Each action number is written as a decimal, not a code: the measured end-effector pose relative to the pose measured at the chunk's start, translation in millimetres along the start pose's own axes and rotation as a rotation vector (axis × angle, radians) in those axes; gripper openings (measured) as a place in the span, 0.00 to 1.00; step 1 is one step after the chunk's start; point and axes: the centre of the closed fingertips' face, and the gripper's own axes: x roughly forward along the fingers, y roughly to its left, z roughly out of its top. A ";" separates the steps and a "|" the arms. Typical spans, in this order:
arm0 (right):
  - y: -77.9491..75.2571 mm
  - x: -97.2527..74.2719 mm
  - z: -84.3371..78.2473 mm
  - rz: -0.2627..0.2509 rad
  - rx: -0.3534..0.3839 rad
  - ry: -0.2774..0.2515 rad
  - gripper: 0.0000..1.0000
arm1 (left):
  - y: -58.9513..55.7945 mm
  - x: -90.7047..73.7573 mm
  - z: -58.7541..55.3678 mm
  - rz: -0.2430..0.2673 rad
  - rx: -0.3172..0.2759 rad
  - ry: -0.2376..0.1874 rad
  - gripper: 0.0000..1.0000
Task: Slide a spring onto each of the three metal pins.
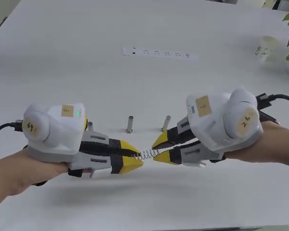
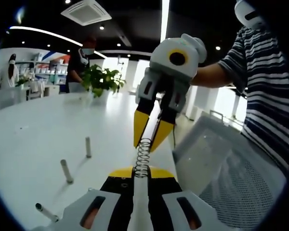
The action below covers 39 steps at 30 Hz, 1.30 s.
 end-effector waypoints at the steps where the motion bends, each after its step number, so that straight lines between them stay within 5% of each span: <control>1: 0.0 -0.4 0.8 0.003 -0.001 -0.001 0.07 | -0.2 -0.4 0.2 -0.001 -0.002 -0.002 0.02; 39: 2.2 -2.5 45.3 0.021 0.103 -0.194 0.07 | -2.0 0.2 2.1 0.017 -0.002 -0.021 0.02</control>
